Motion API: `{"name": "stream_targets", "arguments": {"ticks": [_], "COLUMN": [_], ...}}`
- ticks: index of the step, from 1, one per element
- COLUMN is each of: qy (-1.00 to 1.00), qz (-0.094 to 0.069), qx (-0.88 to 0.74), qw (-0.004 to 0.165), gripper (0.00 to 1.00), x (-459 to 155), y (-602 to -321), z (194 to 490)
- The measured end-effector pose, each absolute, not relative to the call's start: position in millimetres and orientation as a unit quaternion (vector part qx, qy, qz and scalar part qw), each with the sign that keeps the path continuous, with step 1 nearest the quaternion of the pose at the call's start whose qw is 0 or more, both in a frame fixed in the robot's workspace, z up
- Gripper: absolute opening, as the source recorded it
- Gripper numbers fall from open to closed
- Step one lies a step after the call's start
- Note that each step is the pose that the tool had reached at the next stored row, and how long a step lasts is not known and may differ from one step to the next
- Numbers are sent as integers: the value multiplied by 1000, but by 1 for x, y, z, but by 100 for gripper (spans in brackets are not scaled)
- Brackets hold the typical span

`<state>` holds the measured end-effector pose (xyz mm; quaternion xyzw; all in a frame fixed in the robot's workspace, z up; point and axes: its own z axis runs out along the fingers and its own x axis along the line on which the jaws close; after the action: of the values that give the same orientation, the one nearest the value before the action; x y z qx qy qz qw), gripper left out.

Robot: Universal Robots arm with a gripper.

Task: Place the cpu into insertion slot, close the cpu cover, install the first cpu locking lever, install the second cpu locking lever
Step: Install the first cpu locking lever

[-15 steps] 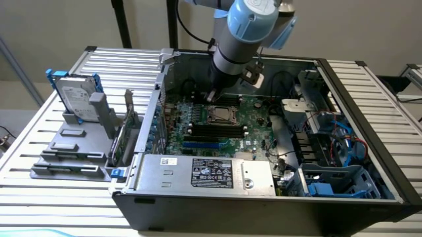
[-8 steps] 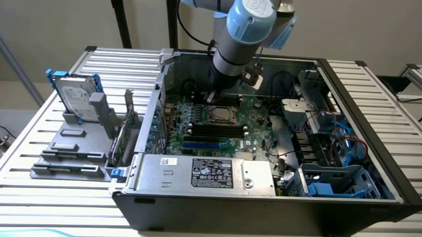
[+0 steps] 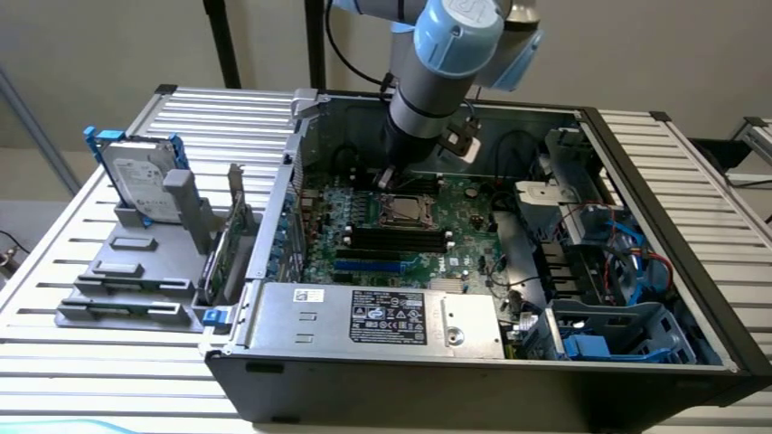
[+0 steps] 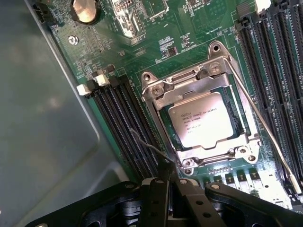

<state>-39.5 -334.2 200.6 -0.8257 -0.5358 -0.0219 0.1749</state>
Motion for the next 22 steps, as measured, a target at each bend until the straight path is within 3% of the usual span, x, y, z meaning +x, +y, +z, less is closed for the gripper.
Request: {"name": "stream_targets", "arguments": {"ticks": [22], "qy": [-530], "qz": [0], "qx": [-831], "qw": [169], "gripper": [11], "x": [-28], "y": [-327], "z": [199]}}
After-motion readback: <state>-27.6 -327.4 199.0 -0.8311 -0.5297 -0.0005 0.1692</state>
